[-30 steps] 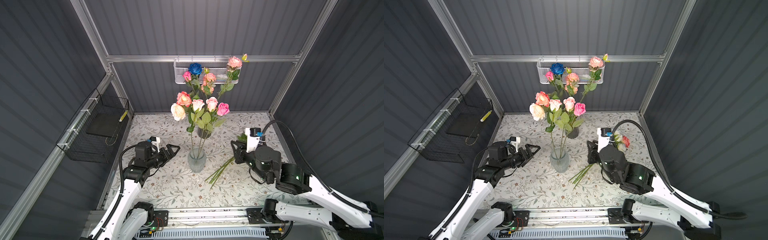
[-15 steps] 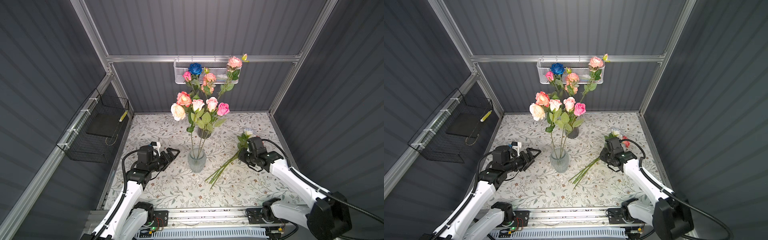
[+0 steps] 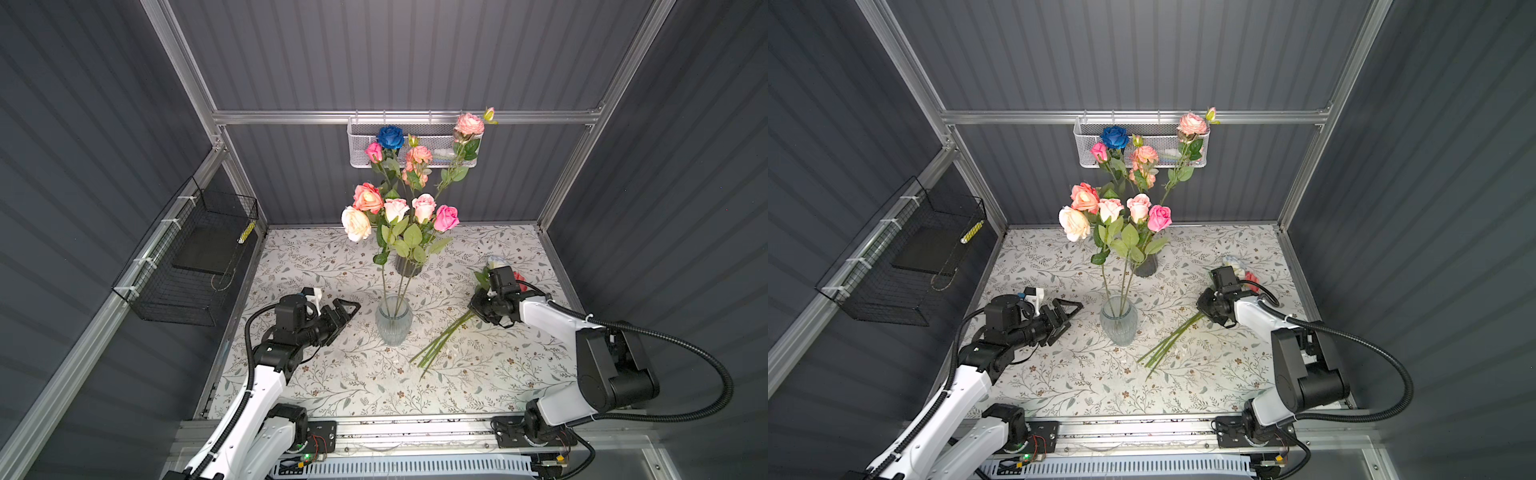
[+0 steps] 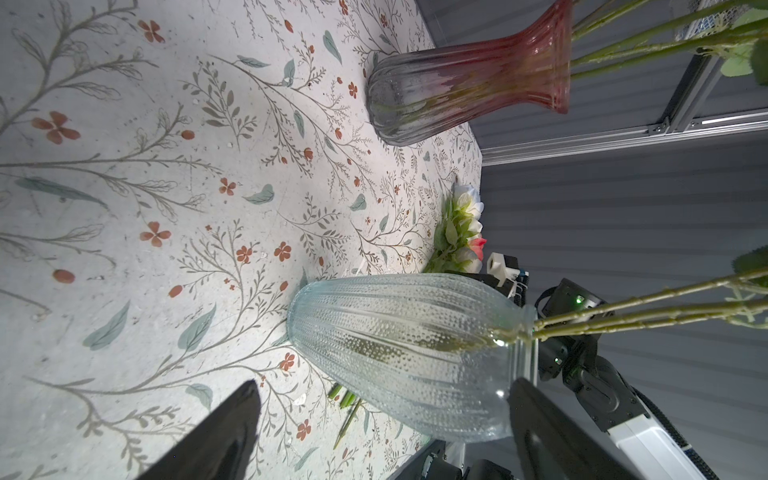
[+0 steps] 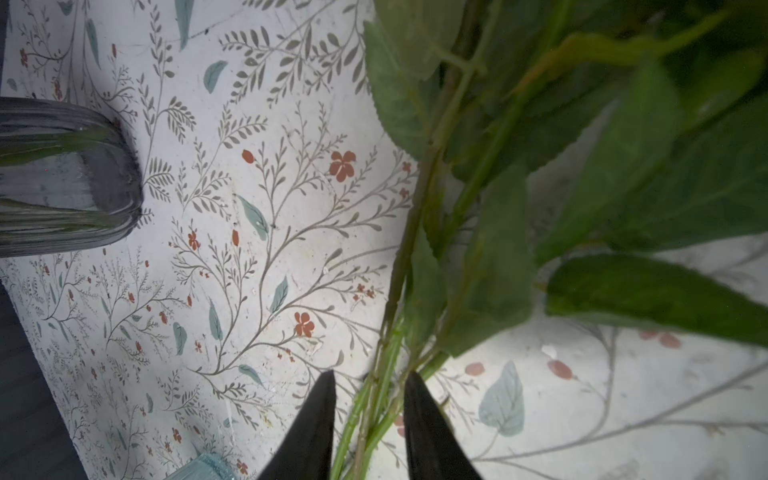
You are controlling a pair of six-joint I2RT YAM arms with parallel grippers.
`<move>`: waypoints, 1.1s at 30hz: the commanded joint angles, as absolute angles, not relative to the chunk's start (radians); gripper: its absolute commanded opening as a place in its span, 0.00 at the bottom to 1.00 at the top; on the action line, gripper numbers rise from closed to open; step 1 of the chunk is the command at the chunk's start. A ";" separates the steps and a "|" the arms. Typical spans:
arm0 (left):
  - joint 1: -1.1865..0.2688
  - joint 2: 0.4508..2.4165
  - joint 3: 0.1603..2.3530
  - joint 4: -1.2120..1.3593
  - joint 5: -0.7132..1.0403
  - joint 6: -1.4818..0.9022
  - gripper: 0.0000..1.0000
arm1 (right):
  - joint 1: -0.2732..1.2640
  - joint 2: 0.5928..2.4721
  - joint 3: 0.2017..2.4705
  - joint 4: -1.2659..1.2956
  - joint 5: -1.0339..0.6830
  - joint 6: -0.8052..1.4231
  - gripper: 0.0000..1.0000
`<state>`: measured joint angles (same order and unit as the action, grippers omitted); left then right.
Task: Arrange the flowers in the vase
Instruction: 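Close the right gripper on a rose stem in the loose bunch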
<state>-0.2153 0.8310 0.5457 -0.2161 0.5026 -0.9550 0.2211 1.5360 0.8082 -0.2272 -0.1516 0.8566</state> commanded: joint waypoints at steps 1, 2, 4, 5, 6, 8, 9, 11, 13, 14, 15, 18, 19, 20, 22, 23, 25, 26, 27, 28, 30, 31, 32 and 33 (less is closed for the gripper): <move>-0.220 0.831 0.543 -0.214 0.523 -0.962 0.94 | 0.213 1.570 0.827 -0.193 -0.153 0.857 0.31; -0.219 0.833 0.544 -0.213 0.523 -0.964 0.94 | 0.210 1.584 0.828 -0.184 -0.149 0.857 0.31; -0.219 0.841 0.547 -0.209 0.524 -0.963 0.94 | 0.203 1.618 0.837 -0.171 -0.159 0.856 0.30; -0.219 0.845 0.550 -0.210 0.525 -0.963 0.94 | 0.202 1.632 0.840 -0.165 -0.161 0.854 0.29; -0.219 0.847 0.553 -0.210 0.525 -0.963 0.94 | 0.201 1.641 0.843 -0.161 -0.162 0.853 0.27; -0.219 0.849 0.556 -0.210 0.524 -0.962 0.94 | 0.200 1.650 0.842 -0.149 -0.158 0.851 0.25; -0.219 0.850 0.557 -0.213 0.522 -0.961 0.94 | 0.199 1.653 0.842 -0.145 -0.162 0.850 0.25; -0.219 0.848 0.553 -0.212 0.520 -0.962 0.94 | 0.198 1.661 0.844 -0.133 -0.176 0.846 0.21; -0.219 0.850 0.551 -0.213 0.520 -0.960 0.94 | 0.197 1.667 0.850 -0.137 -0.176 0.844 0.16; -0.219 0.851 0.550 -0.212 0.520 -0.960 0.94 | 0.196 1.666 0.854 -0.147 -0.178 0.844 0.13; -0.219 0.854 0.552 -0.212 0.522 -0.960 0.94 | 0.196 1.658 0.851 -0.148 -0.183 0.844 0.11; -0.219 0.853 0.558 -0.216 0.521 -0.960 0.94 | 0.196 1.600 0.830 -0.156 -0.182 0.854 0.08; -0.219 0.849 0.560 -0.216 0.519 -0.959 0.94 | 0.197 1.571 0.823 -0.164 -0.183 0.856 0.08; -0.220 0.849 0.563 -0.218 0.518 -0.959 0.95 | 0.196 1.542 0.818 -0.174 -0.188 0.857 0.07; -0.219 0.850 0.567 -0.218 0.517 -0.958 0.95 | 0.198 1.480 0.806 -0.187 -0.190 0.858 0.06; -0.219 0.851 0.566 -0.217 0.517 -0.958 0.95 | 0.197 1.447 0.800 -0.197 -0.184 0.859 0.06; -0.219 0.856 0.566 -0.212 0.519 -0.959 0.95 | 0.198 1.395 0.798 -0.216 -0.183 0.854 0.05; -0.220 0.857 0.569 -0.208 0.521 -0.960 0.95 | 0.198 1.368 0.799 -0.227 -0.189 0.855 0.05; -0.220 0.858 0.571 -0.207 0.523 -0.960 0.95 | 0.198 1.344 0.799 -0.235 -0.193 0.855 0.05; -0.220 0.859 0.578 -0.209 0.524 -0.958 0.95 | 0.201 1.306 0.798 -0.240 -0.192 0.850 0.05; -0.220 0.853 0.599 -0.222 0.523 -0.941 0.95 | 0.201 1.248 0.803 -0.256 -0.194 0.848 0.06; -0.219 0.851 0.613 -0.235 0.520 -0.929 0.95 | 0.202 1.219 0.808 -0.264 -0.196 0.844 0.06; -0.220 0.851 0.625 -0.244 0.519 -0.919 0.95 | 0.202 1.196 0.811 -0.272 -0.196 0.845 0.07; -0.219 0.851 0.637 -0.252 0.521 -0.910 0.96 | 0.203 1.180 0.819 -0.277 -0.200 0.841 0.07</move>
